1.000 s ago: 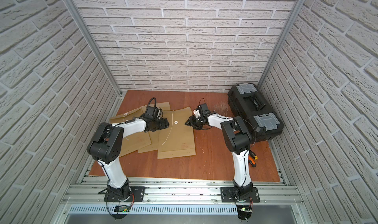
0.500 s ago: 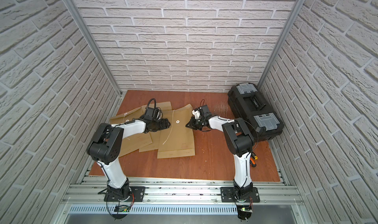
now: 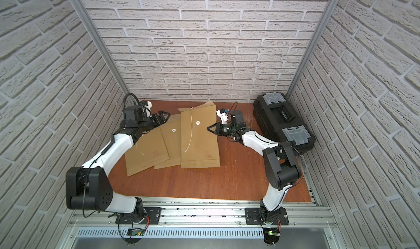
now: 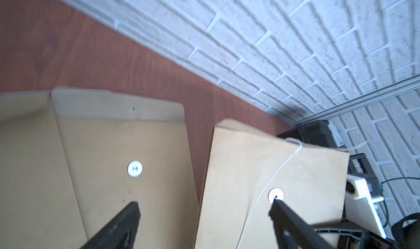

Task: Close the mouth of the file bag
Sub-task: Pick up the file bag from the file bag.

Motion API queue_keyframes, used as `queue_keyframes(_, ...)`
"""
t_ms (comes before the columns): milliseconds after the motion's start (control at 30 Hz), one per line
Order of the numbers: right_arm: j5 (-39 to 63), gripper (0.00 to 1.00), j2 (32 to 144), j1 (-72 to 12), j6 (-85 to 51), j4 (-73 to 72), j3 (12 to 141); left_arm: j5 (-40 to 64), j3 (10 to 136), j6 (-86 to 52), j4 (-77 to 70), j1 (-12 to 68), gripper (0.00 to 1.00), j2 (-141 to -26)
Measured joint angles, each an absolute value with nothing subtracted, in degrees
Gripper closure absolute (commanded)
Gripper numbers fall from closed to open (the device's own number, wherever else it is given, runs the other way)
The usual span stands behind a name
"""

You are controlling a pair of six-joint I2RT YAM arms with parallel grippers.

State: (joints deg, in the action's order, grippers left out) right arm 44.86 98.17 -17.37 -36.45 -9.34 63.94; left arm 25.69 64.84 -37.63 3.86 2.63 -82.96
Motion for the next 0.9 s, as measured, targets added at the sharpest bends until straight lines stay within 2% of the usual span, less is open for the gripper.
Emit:
queue_keyframes(200,46.3,0.97,89.9,-17.4,-32.7,-13.3,60.5,34.6,74.5,-41.1,1.6,2.8,0.02,-86.4)
queue_keyframes(433,47.8,0.97,86.7,-17.4,-31.7,-16.4,60.0,41.8,76.8,-45.8,-2.9,5.6,0.02,-91.1)
queue_keyframes(733,49.8,0.97,86.7,-17.0,-34.2,-20.4,59.2,50.6,76.8,-54.8,-15.7,6.8,0.12,-95.7)
queue_keyframes(900,51.0,0.97,86.2,-16.2,-34.4,-21.4,59.2,53.7,76.8,-60.2,-22.8,6.2,0.24,-96.1)
